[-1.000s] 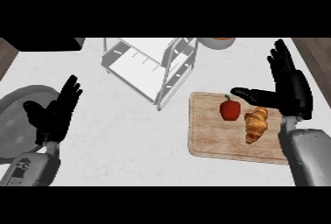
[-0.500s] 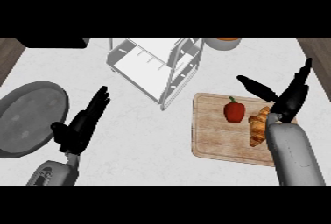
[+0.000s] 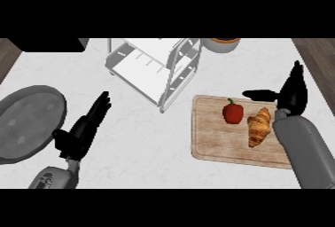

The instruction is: Pick the croissant from the cutting board and place it in the tiered basket

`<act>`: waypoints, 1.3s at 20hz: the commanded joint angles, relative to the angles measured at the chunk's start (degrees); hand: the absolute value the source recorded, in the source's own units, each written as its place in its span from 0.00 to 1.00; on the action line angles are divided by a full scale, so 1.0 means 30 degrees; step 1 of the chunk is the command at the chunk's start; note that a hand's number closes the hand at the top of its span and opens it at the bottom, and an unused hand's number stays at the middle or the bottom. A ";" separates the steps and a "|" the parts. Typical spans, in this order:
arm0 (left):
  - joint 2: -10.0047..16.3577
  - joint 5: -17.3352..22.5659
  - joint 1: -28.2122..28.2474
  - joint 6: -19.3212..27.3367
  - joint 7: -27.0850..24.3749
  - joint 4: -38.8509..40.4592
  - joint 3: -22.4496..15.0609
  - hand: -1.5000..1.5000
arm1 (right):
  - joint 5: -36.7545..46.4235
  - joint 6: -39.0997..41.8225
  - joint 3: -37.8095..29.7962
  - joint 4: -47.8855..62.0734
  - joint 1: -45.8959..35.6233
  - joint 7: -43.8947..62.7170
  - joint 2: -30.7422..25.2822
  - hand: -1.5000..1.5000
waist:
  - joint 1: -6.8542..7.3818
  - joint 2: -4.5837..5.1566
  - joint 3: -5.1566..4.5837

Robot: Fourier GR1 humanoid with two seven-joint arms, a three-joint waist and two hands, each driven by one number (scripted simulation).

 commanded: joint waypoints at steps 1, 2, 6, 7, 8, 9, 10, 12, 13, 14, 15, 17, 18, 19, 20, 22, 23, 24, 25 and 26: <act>0.0136 0.0067 -0.0062 -0.0179 0.0164 -0.0027 0.0040 0.50 | 0.1489 0.4800 0.1837 0.1163 -0.0712 0.4434 -0.1056 0.00 | 0.0008 -0.0203 -0.0101; -0.0058 0.0062 -0.0207 -0.0061 0.0336 -0.0146 -0.0049 0.50 | 0.1886 0.5922 0.2297 0.1416 -0.1016 0.5570 -0.1214 0.00 | 0.0047 -0.0168 -0.0054; -0.0353 0.0002 0.0138 -0.0024 -0.0082 0.0425 -0.0084 0.50 | 0.1132 1.1162 0.3104 0.0162 -0.3773 1.0026 -0.0786 0.00 | -0.0057 -0.0196 0.0050; 0.0027 0.0170 -0.0082 -0.0216 -0.0015 0.0261 0.0278 0.50 | 0.1144 1.1897 0.3366 -0.0276 -0.4226 1.1387 -0.0329 0.00 | -0.0078 -0.0224 0.0079; -0.0352 -0.0204 -0.0139 0.0202 0.0100 0.0189 -0.0072 0.50 | 0.0854 1.2964 0.3331 -0.0469 -0.4919 1.2342 -0.0240 0.00 | -0.0079 -0.0173 0.0117; -0.0564 -0.0111 0.0388 0.0281 -0.0304 0.0311 0.0009 0.50 | 0.0556 1.3818 0.3230 -0.1541 -0.4755 1.2929 -0.0642 0.00 | -0.0309 -0.0183 0.0143; -0.0240 0.0081 0.0055 -0.0164 -0.0729 0.0697 0.0429 0.50 | 0.0486 1.4353 0.3258 -0.1669 -0.5125 1.3785 -0.0395 0.00 | -0.0296 -0.0101 0.0147; -0.0098 0.0112 0.0101 -0.0271 -0.0442 0.0536 0.0501 0.50 | 0.0785 1.4232 0.3518 -0.2533 -0.4997 1.5427 0.0401 0.00 | -0.0256 -0.0066 0.0178; -0.0356 -0.0036 -0.0075 -0.0189 -0.0551 0.0663 0.0359 0.50 | 0.0736 1.4493 0.3606 -0.2906 -0.4589 1.5582 0.0430 0.00 | -0.0344 -0.0047 0.0185; -0.0594 -0.0124 0.0296 0.0143 -0.0244 0.0385 0.0147 0.50 | 0.0610 1.5026 0.3255 -0.2728 -0.5788 1.6420 0.0415 0.00 | -0.0152 -0.0056 0.0183; -0.0459 -0.0285 -0.0126 0.0191 0.0300 -0.0123 0.0066 0.50 | 0.0894 1.4542 0.3200 -0.2578 -0.5206 1.6197 0.0316 0.00 | -0.0114 0.0003 0.0208; -0.0006 0.0013 0.0505 -0.0530 -0.0425 0.0155 0.0420 0.50 | 0.1472 1.4513 0.3170 -0.3275 -0.5029 1.6507 -0.0187 0.00 | -0.0159 0.0001 0.0200; 0.0289 0.0303 -0.0431 -0.0663 0.0192 0.0369 0.0937 0.50 | 0.2654 1.3275 0.3560 -0.2846 -0.4835 1.6593 0.0324 0.00 | -0.0169 0.0043 0.0197; -0.0230 -0.0339 0.0285 -0.0073 -0.0732 0.0754 0.0557 0.50 | 0.2766 1.3514 0.3526 -0.3393 -0.4221 1.6600 0.0055 0.00 | -0.0267 0.0025 0.0196; -0.0754 -0.0437 0.0263 0.0203 -0.0239 0.0333 0.0059 0.50 | 0.3041 1.3724 0.3535 -0.2931 -0.3889 1.6607 0.0215 0.00 | -0.0262 0.0013 0.0199; -0.0575 -0.0148 0.0538 -0.0294 -0.0793 0.0357 0.0261 0.50 | 0.2952 1.4924 0.3100 -0.2073 -0.3908 1.6616 0.0511 0.00 | -0.0187 0.0026 0.0175; -0.0537 -0.0098 -0.0666 -0.0055 -0.0016 0.0946 0.0705 0.50 | 0.2794 1.4764 0.2883 -0.2289 -0.3568 1.6619 0.0349 0.00 | -0.0372 0.0094 0.0195; -0.0165 -0.0228 0.0196 -0.0661 -0.1181 0.1107 0.0596 0.50 | 0.3257 1.4215 0.2598 -0.1688 -0.3244 1.6621 0.1151 0.00 | -0.0277 0.0081 0.0170; -0.0500 -0.0146 -0.0012 -0.0271 -0.0018 0.0371 0.0356 0.50 | 0.3498 1.4449 0.2721 -0.1939 -0.2760 1.6624 0.1174 0.00 | -0.0281 0.0014 0.0196; 0.0146 0.0035 0.0389 -0.1100 -0.0850 0.0509 0.0656 0.50 | 0.2893 1.4394 0.1965 -0.1536 -0.2552 1.6144 0.0485 0.00 | -0.0088 0.0117 0.0210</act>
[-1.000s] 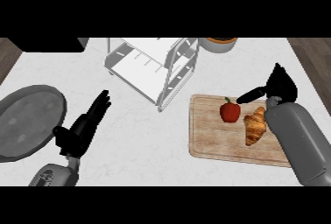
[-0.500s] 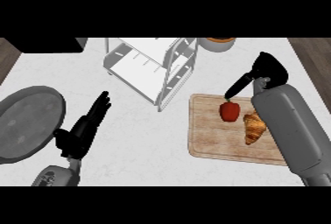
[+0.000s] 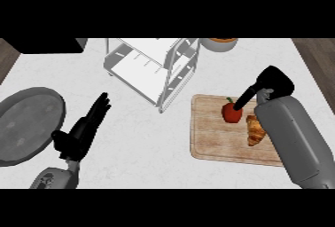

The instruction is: Pick the croissant from the cutting board and place it in the tiered basket

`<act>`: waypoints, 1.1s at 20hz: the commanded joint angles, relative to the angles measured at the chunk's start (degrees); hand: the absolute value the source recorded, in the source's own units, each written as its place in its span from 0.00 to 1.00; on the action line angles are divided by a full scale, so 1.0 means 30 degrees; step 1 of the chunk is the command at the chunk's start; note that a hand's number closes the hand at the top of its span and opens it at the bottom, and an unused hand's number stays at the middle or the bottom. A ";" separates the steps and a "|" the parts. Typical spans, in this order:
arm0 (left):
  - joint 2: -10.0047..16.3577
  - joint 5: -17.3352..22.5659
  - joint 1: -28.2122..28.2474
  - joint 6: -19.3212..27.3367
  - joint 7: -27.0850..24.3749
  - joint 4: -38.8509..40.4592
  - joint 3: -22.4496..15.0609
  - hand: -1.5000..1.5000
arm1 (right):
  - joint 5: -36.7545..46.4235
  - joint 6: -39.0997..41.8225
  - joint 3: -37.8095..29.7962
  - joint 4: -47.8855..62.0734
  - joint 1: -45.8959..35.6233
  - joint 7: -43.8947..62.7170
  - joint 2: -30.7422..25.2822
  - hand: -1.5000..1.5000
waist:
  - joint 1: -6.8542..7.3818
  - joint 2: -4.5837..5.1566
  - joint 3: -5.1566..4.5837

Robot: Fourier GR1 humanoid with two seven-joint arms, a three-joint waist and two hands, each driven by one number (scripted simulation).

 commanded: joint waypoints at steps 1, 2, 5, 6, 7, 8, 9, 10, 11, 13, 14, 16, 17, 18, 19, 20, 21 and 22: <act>-0.0381 -0.0304 0.0005 0.0137 -0.0109 0.0115 -0.0225 0.50 | 0.0362 0.1214 -0.0894 -0.0020 -0.0037 0.4610 0.0594 0.00 | 0.0042 0.0029 0.0015; -0.0515 -0.0413 -0.0441 0.0154 -0.0270 0.0831 -0.0095 0.50 | 0.0486 0.0767 -0.0673 -0.0518 0.0608 0.4611 0.1076 0.00 | -0.0040 0.0063 0.0018; -0.0391 -0.0476 -0.0295 0.0134 -0.0011 0.0343 0.0011 0.50 | 0.0890 0.0049 -0.0903 -0.0962 0.1964 0.3866 0.1312 0.00 | 0.0090 0.0091 0.0034; -0.0442 -0.0293 0.0486 0.0145 0.0133 -0.0472 -0.0062 0.50 | 0.1098 0.0094 -0.0888 -0.2207 0.2691 0.3955 0.1195 0.00 | 0.0098 0.0030 0.0036; 0.0114 -0.0028 -0.0125 -0.0636 0.0253 -0.0132 0.0323 0.50 | 0.1210 -0.0117 -0.1207 -0.1791 0.2365 0.3787 0.1428 0.00 | 0.0181 0.0089 0.0037; -0.0217 -0.0237 -0.0120 -0.0484 -0.0464 0.0294 0.0293 0.50 | 0.1530 0.0387 -0.1161 -0.1563 0.2378 0.3735 0.1234 0.00 | 0.0183 0.0108 0.0031; -0.0486 -0.0719 0.0829 0.0320 -0.0074 -0.0969 -0.0268 0.50 | 0.1521 0.0538 -0.1534 -0.1834 0.3006 0.3478 0.0799 0.00 | 0.0226 0.0047 0.0040; -0.0573 -0.0760 -0.0097 0.0055 0.0193 -0.0071 -0.0283 0.50 | 0.2151 0.0209 -0.1085 -0.1270 0.2228 0.4600 0.2252 0.00 | 0.0256 0.0109 0.0030; -0.0564 -0.0491 -0.0075 -0.0003 -0.0033 -0.0176 0.0084 0.50 | 0.1988 0.0225 -0.1744 -0.1271 0.2890 0.3647 0.1463 0.00 | 0.0218 0.0113 0.0035; -0.0715 -0.0709 -0.0562 0.0246 0.0117 0.0291 0.0165 0.50 | 0.2147 0.0505 -0.2091 -0.1871 0.3411 0.3829 0.1454 0.00 | 0.0070 0.0090 0.0032; -0.0786 -0.0752 0.0486 0.0056 -0.0334 -0.0328 -0.0214 0.50 | 0.2489 0.0106 -0.1914 -0.2047 0.3570 0.4457 0.2368 0.00 | 0.0230 0.0062 0.0031; -0.0418 -0.0199 0.0091 -0.0480 0.0160 -0.0145 0.0393 0.50 | 0.2204 0.0482 -0.2968 -0.1864 0.4120 0.2867 0.1252 0.00 | 0.0210 0.0116 0.0039; 0.0052 -0.0349 -0.0534 -0.0480 0.0600 -0.0208 0.0713 0.50 | 0.2380 0.0280 -0.2911 -0.2368 0.4882 0.2645 0.1378 0.00 | 0.0137 0.0102 0.0041; -0.0310 -0.0357 0.0053 -0.0615 -0.0117 -0.0128 0.0565 0.50 | 0.2734 -0.0145 -0.2802 -0.1591 0.4354 0.2785 0.2186 0.00 | 0.0336 0.0144 0.0042; -0.0383 -0.0544 0.0312 -0.0345 0.0109 -0.0217 0.0516 0.50 | 0.2535 0.0051 -0.3199 -0.2460 0.5095 0.2412 0.1844 0.00 | 0.0256 0.0116 0.0043; -0.0361 -0.0415 -0.0712 -0.0440 0.0697 0.0114 0.0753 0.50 | 0.3229 0.0480 -0.2374 -0.3457 0.5097 0.3615 0.2746 0.00 | 0.0163 0.0097 0.0034; -0.0216 -0.0285 -0.0054 -0.0814 0.0013 0.0010 0.0842 0.50 | 0.3185 0.0059 -0.2966 -0.2181 0.4826 0.2934 0.2797 0.00 | 0.0331 0.0140 0.0039; -0.0395 -0.0451 -0.0516 -0.0460 0.1332 -0.0656 0.0600 0.50 | 0.3164 0.0182 -0.3132 -0.3097 0.5167 0.2761 0.2791 0.00 | 0.0273 0.0111 0.0045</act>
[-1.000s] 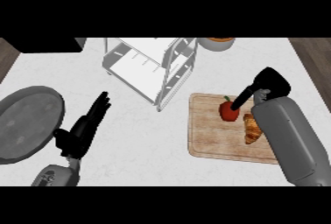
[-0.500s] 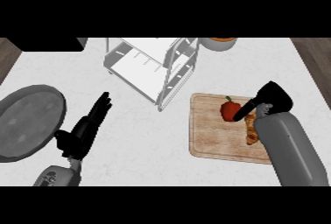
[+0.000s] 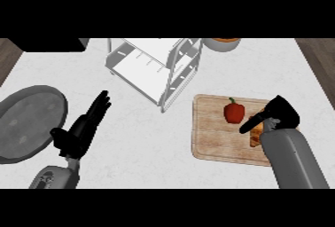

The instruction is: Pick the croissant from the cutting board and place it in the tiered basket

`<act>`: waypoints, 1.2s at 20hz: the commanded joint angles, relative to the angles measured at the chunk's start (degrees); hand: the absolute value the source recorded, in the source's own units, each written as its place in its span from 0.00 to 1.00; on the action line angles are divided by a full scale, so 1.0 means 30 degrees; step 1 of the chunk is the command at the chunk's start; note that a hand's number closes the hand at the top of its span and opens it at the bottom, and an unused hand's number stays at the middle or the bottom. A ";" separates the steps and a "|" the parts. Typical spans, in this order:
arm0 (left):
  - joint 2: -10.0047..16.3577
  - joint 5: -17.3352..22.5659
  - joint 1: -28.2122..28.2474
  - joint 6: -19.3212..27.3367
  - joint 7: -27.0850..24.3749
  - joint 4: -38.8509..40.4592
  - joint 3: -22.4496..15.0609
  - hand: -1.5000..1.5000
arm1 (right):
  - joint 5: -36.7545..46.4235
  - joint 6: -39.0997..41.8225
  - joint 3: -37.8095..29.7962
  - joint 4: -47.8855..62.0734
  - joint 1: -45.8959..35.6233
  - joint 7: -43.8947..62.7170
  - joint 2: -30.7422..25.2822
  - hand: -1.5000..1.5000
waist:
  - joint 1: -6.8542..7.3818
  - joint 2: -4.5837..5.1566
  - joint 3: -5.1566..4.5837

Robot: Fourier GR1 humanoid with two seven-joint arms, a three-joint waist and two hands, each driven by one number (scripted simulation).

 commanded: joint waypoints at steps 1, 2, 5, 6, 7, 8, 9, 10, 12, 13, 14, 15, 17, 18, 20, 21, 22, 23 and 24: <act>-0.0767 -0.0661 0.0189 0.0595 0.0058 -0.0386 -0.0438 0.50 | 0.0531 0.0380 -0.0262 -0.0295 0.0349 0.3172 0.0723 0.00 | 0.0068 0.0013 0.0004; -0.0867 -0.0681 -0.0758 0.0503 -0.0002 0.0796 -0.0129 0.50 | 0.0781 0.0220 -0.0254 -0.0306 0.0737 0.2814 0.0792 0.00 | -0.0028 0.0039 0.0001; 0.0198 0.0067 0.0450 -0.0798 0.0130 -0.0831 0.0352 0.50 | 0.0869 0.0409 -0.0908 0.0019 0.0988 0.1960 0.0668 0.00 | 0.0148 0.0011 0.0006; -0.0788 -0.0543 -0.0699 0.0173 0.0312 0.0455 0.0210 0.50 | 0.1040 0.0602 -0.0901 -0.0243 0.0464 0.2596 0.1115 0.00 | 0.0054 0.0033 0.0002; 0.0249 -0.0219 0.0183 -0.1057 -0.0244 -0.0008 0.0449 0.50 | 0.1103 -0.0030 -0.1098 -0.0367 0.1939 0.1203 0.0689 0.00 | 0.0059 0.0022 0.0005; 0.0195 -0.0214 0.0278 -0.0990 -0.0709 0.0195 0.0752 0.50 | 0.1391 0.0099 -0.0904 -0.1215 0.1988 0.1952 0.1194 0.00 | 0.0044 0.0012 0.0000; -0.0185 -0.0283 -0.1095 -0.0936 0.0011 0.1111 0.0793 0.50 | 0.1543 -0.0491 -0.0862 -0.0604 0.1131 0.2191 0.2200 0.00 | 0.0046 0.0049 0.0003; -0.1395 -0.1133 -0.0643 0.0103 -0.0746 0.1386 0.0160 0.50 | 0.1629 -0.1837 -0.1622 0.1563 0.1146 -0.0418 0.1237 1.00 | 0.0125 0.0081 0.0011; -0.0544 -0.0606 0.0518 -0.0659 -0.0349 -0.0118 0.0423 0.50 | 0.2600 -0.3453 -0.1534 0.1826 -0.0023 -0.1101 0.1605 1.00 | 0.0286 0.0073 0.0017; -0.0884 -0.1227 -0.0152 -0.0454 -0.0855 0.1147 0.0575 0.50 | 0.2250 -0.2186 -0.1703 0.0920 0.0356 -0.1702 0.0759 1.00 | 0.0130 0.0060 0.0010; -0.1476 -0.1623 0.0089 0.0417 0.0257 -0.0638 -0.0080 0.50 | 0.2731 -0.3751 -0.1684 0.2971 0.0226 -0.2498 0.1279 1.00 | 0.0227 0.0066 0.0018; -0.1302 -0.1541 0.0211 -0.0407 -0.0765 0.0874 0.0232 0.50 | 0.2430 -0.2268 -0.1949 0.1594 -0.0441 -0.1840 0.0716 1.00 | 0.0153 0.0057 0.0010; -0.0510 -0.1092 0.1479 -0.0823 0.0591 -0.1747 0.0692 0.50 | 0.2635 -0.2657 -0.2008 0.2173 -0.0091 -0.2363 0.0779 1.00 | 0.0217 0.0043 0.0014; -0.1088 -0.1236 0.0131 -0.1005 -0.0387 0.0466 0.0847 0.50 | 0.3467 -0.3787 -0.1426 0.2073 0.0109 -0.1972 0.1567 1.00 | 0.0144 0.0061 0.0010; -0.1507 -0.1679 0.0835 -0.0816 -0.0949 0.0379 0.0836 0.50 | 0.2868 -0.2967 -0.2253 0.2919 -0.0749 -0.2894 0.0625 1.00 | 0.0171 0.0058 0.0011; -0.1524 -0.1640 0.0365 -0.0369 0.0858 -0.0897 0.0632 0.50 | 0.3383 -0.2627 -0.1922 0.2964 -0.2051 -0.1521 0.1238 1.00 | 0.0222 0.0052 0.0013; -0.1210 -0.1414 0.0187 -0.1245 0.0305 -0.0409 0.1229 0.50 | 0.3306 -0.1633 -0.0617 -0.0679 0.0942 -0.1807 0.1738 1.00 | 0.0070 0.0019 0.0007; -0.1065 -0.1550 -0.0365 -0.1401 -0.1488 0.1909 0.1561 0.50 | 0.4339 -0.1713 0.0635 -0.1370 0.2006 -0.1436 0.2593 1.00 | -0.0072 0.0014 -0.0005; -0.1510 -0.2104 0.0977 -0.0346 0.0214 -0.1085 0.0448 0.50 | 0.4533 -0.1982 0.1277 -0.1644 0.2843 -0.2677 0.2624 1.00 | 0.0042 -0.0030 0.0008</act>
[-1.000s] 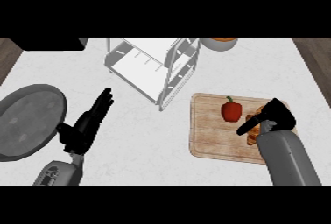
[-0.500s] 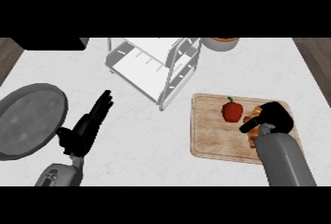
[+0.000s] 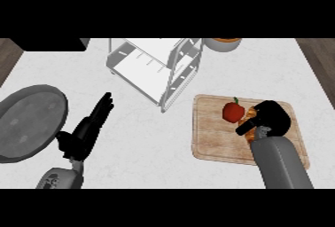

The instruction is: Pick the croissant from the cutting board and place it in the tiered basket

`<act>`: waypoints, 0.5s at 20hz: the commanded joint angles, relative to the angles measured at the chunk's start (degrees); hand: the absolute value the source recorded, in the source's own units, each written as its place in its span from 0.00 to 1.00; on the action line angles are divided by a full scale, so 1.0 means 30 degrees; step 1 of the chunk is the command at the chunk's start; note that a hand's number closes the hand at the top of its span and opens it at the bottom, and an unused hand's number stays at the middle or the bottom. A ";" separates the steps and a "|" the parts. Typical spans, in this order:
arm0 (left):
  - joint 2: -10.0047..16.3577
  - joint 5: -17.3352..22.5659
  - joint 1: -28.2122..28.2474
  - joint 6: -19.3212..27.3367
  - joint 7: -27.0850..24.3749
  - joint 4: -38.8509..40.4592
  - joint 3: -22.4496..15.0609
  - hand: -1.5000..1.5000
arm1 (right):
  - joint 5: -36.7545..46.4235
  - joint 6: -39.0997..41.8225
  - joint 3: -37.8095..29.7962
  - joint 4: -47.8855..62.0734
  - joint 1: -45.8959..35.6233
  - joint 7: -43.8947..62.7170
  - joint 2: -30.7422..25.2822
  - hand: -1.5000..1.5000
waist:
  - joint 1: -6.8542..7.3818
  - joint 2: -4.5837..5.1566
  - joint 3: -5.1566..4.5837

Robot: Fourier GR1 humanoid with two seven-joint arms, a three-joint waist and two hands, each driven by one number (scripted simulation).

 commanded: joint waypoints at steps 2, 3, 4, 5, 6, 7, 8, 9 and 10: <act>-0.0549 -0.0380 -0.0210 0.0771 0.0415 -0.0046 -0.0010 0.50 | 0.1338 0.0662 0.4731 -0.4278 0.4292 0.0616 0.1426 1.00 | -0.0308 -0.0105 0.0011; 0.0014 0.0024 -0.0689 0.0059 0.0884 -0.0070 0.0248 0.50 | 0.1302 0.0030 0.6512 -0.4358 0.5040 0.0667 0.1438 1.00 | -0.0271 -0.0111 0.0015; 0.0155 -0.0194 -0.0058 -0.0056 0.0153 0.0001 0.0260 0.50 | 0.1940 0.1133 0.6668 -0.6060 0.5479 0.1416 0.1445 1.00 | -0.0240 -0.0089 0.0008; -0.0215 -0.0197 0.0513 0.0236 0.0041 -0.0481 0.0107 0.50 | 0.2489 0.1322 0.6932 -0.7037 0.7082 0.1019 0.1451 1.00 | -0.0268 -0.0101 0.0010; -0.0397 -0.0309 -0.0574 0.0188 -0.0064 0.0596 0.0346 0.50 | 0.3447 0.2004 0.6931 -0.7405 0.6290 0.2138 0.1433 1.00 | -0.0206 -0.0021 0.0010; 0.0228 -0.0041 0.0169 -0.0236 0.0916 -0.0813 0.0413 0.50 | 0.3863 0.1445 0.7424 -0.8674 0.7498 0.1888 0.1347 1.00 | -0.0130 -0.0042 0.0020; -0.0156 -0.0435 0.0524 -0.0117 -0.0487 0.0216 0.0216 0.50 | 0.4491 0.2276 0.8114 -0.9970 0.7767 0.2433 0.1359 1.00 | -0.0189 -0.0042 0.0009; -0.0515 -0.0271 0.0077 0.0032 0.0870 -0.0821 0.0010 0.50 | 0.5098 0.1538 0.8209 -0.9847 0.7716 0.2517 0.1466 1.00 | -0.0097 -0.0021 0.0021; -0.0578 -0.0509 -0.0033 0.0338 0.1049 -0.0813 -0.0070 0.50 | 0.5589 0.1407 0.9261 -1.0804 0.7730 0.3430 0.1469 1.00 | -0.0114 -0.0039 0.0018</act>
